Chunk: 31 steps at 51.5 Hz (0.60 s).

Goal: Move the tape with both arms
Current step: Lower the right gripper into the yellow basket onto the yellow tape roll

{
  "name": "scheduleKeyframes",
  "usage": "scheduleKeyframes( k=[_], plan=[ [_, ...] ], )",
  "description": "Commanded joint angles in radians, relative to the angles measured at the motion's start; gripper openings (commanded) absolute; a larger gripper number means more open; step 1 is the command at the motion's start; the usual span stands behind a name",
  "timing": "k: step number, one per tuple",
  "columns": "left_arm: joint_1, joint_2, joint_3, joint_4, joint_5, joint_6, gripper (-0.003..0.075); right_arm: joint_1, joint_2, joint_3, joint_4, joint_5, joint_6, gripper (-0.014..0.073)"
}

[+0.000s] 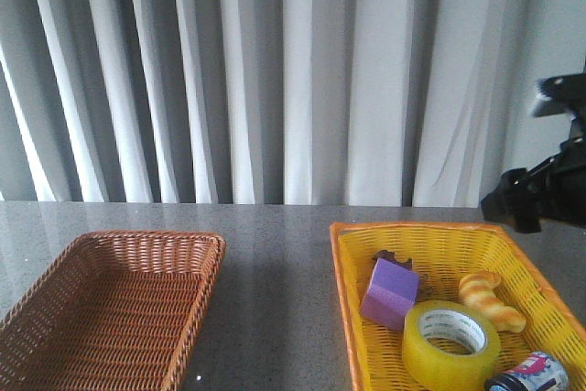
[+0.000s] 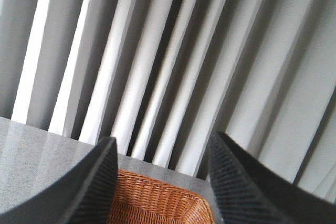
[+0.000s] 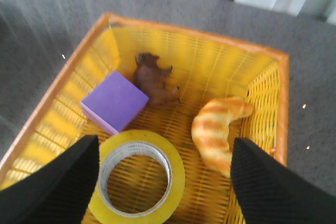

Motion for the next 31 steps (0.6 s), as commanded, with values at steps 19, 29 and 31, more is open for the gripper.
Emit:
scheduleKeyframes(
  k=[19, 29, 31],
  plan=[
    [-0.006, 0.014, -0.035, -0.008, -0.046, 0.001, 0.0391, -0.007, 0.293, -0.126, -0.053, 0.108, 0.084, 0.0510],
    [-0.006, 0.014, -0.035, -0.008, -0.026, 0.001, 0.0391, -0.007, 0.349, -0.126, -0.044, 0.148, 0.084, 0.0510],
    [-0.006, 0.014, -0.035, -0.008, -0.026, 0.001, 0.0391, -0.007, 0.367, -0.126, -0.046, 0.158, 0.077, 0.0510]
  ],
)
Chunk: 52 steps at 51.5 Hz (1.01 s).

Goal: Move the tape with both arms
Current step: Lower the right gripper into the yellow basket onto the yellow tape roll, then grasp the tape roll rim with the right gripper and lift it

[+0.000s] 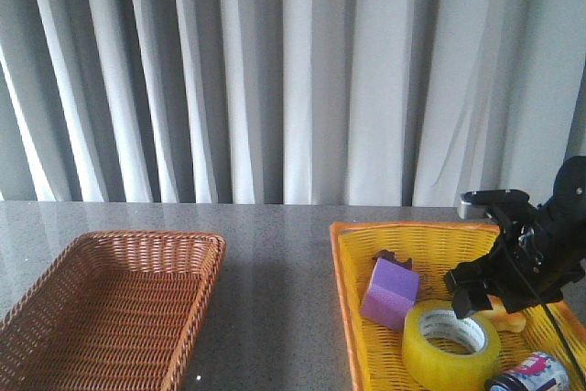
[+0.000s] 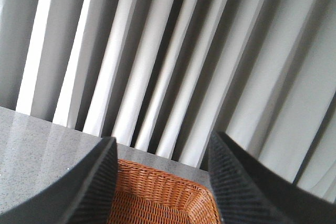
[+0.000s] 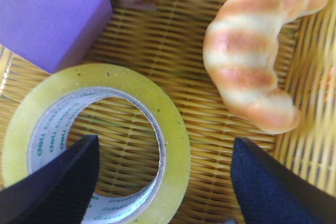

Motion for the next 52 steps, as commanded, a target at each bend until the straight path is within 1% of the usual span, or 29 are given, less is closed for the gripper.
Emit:
scheduleKeyframes(
  k=[1, 8, 12, 18, 26, 27, 28, 30, 39, 44, 47, 52],
  plan=[
    [-0.006, 0.014, -0.035, -0.008, -0.059, -0.001, 0.0391, -0.007, -0.004, -0.031, 0.008, -0.001, -0.007, 0.0510],
    [-0.006, 0.014, -0.035, -0.008, -0.059, -0.001, 0.0391, -0.006, 0.017, -0.031, 0.010, -0.003, 0.002, 0.0481],
    [-0.006, 0.014, -0.035, -0.008, -0.059, -0.001, 0.0391, -0.005, 0.029, -0.031, 0.008, 0.003, 0.002, 0.0424],
    [-0.006, 0.014, -0.035, -0.008, -0.058, -0.001, 0.0391, -0.006, 0.042, -0.031, 0.001, 0.025, -0.001, 0.0298],
    [-0.006, 0.014, -0.035, -0.008, -0.058, -0.001, 0.0391, -0.006, 0.024, -0.034, 0.005, -0.006, -0.007, 0.0063],
    [-0.006, 0.014, -0.035, -0.008, -0.058, -0.001, 0.0391, -0.006, 0.020, -0.036, 0.005, -0.008, -0.009, 0.0054],
    [-0.006, 0.014, -0.035, -0.008, -0.058, -0.001, 0.0391, -0.006, 0.016, -0.040, 0.005, -0.010, -0.011, 0.0016],
    [-0.006, 0.014, -0.035, -0.008, -0.058, -0.001, 0.0391, -0.006, 0.008, -0.052, 0.005, -0.010, -0.016, -0.0016],
    [-0.006, 0.014, -0.035, -0.008, -0.054, -0.001, 0.0391, -0.008, -0.038, -0.161, 0.010, 0.018, -0.016, -0.0008],
    [-0.006, 0.014, -0.035, -0.008, -0.051, -0.001, 0.0391, -0.008, -0.073, -0.251, 0.059, 0.051, -0.028, -0.0008],
    [-0.006, 0.014, -0.035, -0.008, -0.051, -0.001, 0.0391, -0.005, -0.088, -0.300, 0.126, 0.071, -0.052, -0.0006],
    [-0.006, 0.014, -0.035, -0.008, -0.051, -0.001, 0.0391, 0.005, -0.095, -0.378, 0.327, 0.099, -0.163, -0.0006]
  ],
)
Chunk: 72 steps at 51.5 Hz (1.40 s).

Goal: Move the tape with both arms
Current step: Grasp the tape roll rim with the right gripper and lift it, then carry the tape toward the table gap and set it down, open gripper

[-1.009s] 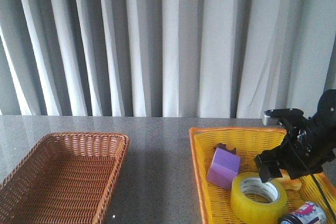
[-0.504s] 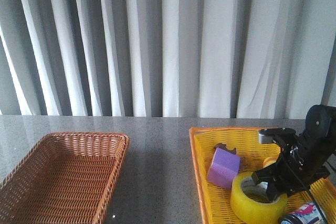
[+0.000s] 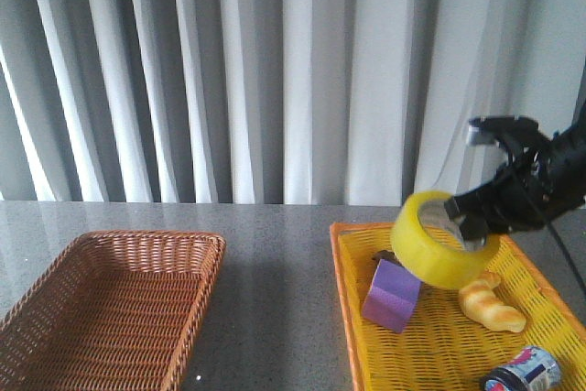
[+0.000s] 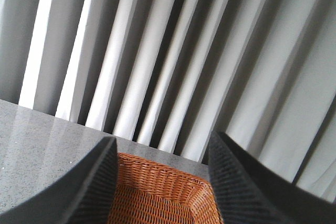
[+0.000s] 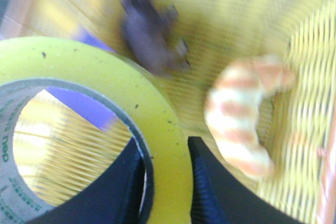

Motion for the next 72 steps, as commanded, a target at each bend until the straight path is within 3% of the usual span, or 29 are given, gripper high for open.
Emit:
scheduleKeyframes(
  k=[1, 7, 23, 45, 72],
  plan=[
    [-0.006, 0.014, -0.035, -0.008, -0.070, -0.001, 0.0391, 0.017, -0.067, -0.105, 0.238, -0.014, -0.112, -0.0006],
    [-0.006, 0.014, -0.035, -0.008, -0.069, -0.001, 0.0391, 0.099, -0.046, -0.129, 0.344, -0.021, -0.214, -0.0003],
    [-0.006, 0.014, -0.035, -0.008, -0.030, -0.001, 0.0391, 0.328, 0.130, -0.129, 0.191, -0.055, -0.225, 0.0003],
    [-0.006, 0.014, -0.035, -0.009, -0.018, 0.022, 0.0391, 0.373, 0.272, -0.129, 0.142, -0.076, -0.246, 0.0036],
    [-0.006, 0.014, -0.035, -0.009, -0.017, 0.023, 0.0391, 0.373, 0.281, -0.129, 0.127, -0.124, -0.241, 0.0358]
  ],
)
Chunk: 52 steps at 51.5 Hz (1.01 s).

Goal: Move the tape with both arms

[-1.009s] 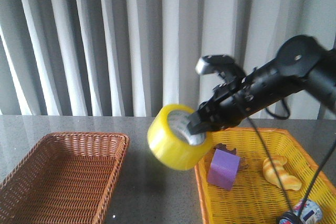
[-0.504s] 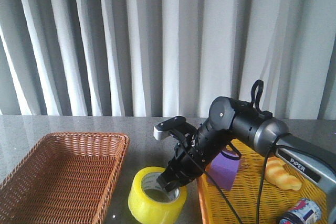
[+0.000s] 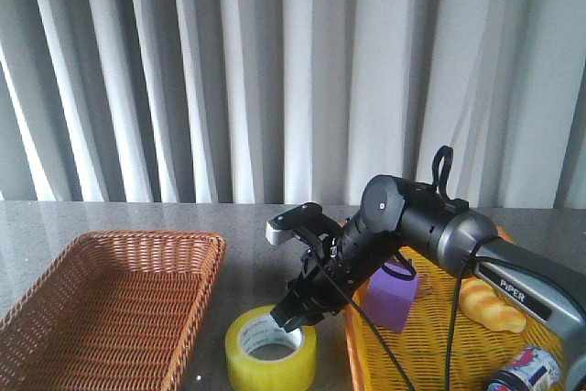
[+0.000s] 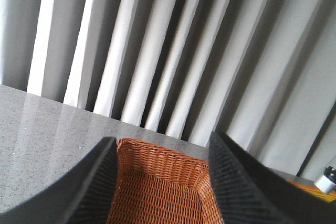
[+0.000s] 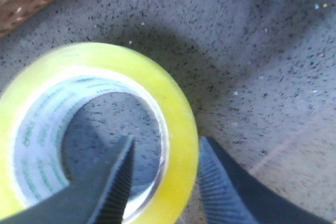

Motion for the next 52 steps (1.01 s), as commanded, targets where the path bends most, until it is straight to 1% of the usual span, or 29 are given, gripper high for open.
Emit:
scheduleKeyframes(
  k=[1, 5, 12, 19, 24, 29, 35, 40, 43, 47, 52],
  plan=[
    [-0.006, 0.014, -0.035, -0.008, -0.068, 0.003, 0.0391, -0.003, -0.070, -0.031, 0.030, -0.038, 0.004, 0.0366],
    [-0.006, 0.014, -0.035, -0.008, -0.068, 0.003, 0.0391, -0.003, -0.076, -0.034, 0.032, -0.040, 0.010, 0.0382],
    [-0.006, 0.014, -0.035, -0.009, -0.068, 0.002, 0.0391, -0.008, -0.120, -0.079, 0.032, -0.037, 0.052, 0.0384],
    [-0.006, 0.014, -0.035, -0.009, -0.068, 0.002, 0.0391, -0.024, -0.217, -0.157, 0.032, -0.005, 0.105, 0.0384],
    [-0.006, 0.014, -0.035, -0.009, -0.067, 0.002, 0.0389, -0.049, -0.312, -0.190, 0.030, 0.004, 0.109, 0.0380],
    [-0.006, 0.014, -0.035, -0.009, -0.067, 0.002, 0.0377, -0.088, -0.430, -0.190, 0.031, 0.022, 0.124, 0.0351],
    [-0.006, 0.014, -0.035, -0.009, -0.062, 0.004, 0.0351, -0.124, -0.587, -0.149, 0.029, 0.020, 0.110, 0.0267],
    [-0.006, 0.014, -0.035, -0.009, -0.048, 0.004, 0.0328, -0.159, -0.766, -0.016, 0.027, -0.037, 0.079, 0.0164],
    [-0.006, 0.014, -0.035, -0.009, -0.038, 0.004, 0.0312, -0.176, -0.878, 0.100, 0.027, -0.092, 0.068, 0.0115],
    [-0.006, 0.014, -0.035, -0.009, -0.032, 0.004, 0.0291, -0.196, -1.063, 0.326, 0.024, -0.219, 0.069, 0.0057],
    [-0.006, 0.014, -0.035, -0.009, -0.032, 0.004, 0.0264, -0.202, -1.299, 0.652, 0.018, -0.412, 0.069, 0.0001]
  ],
)
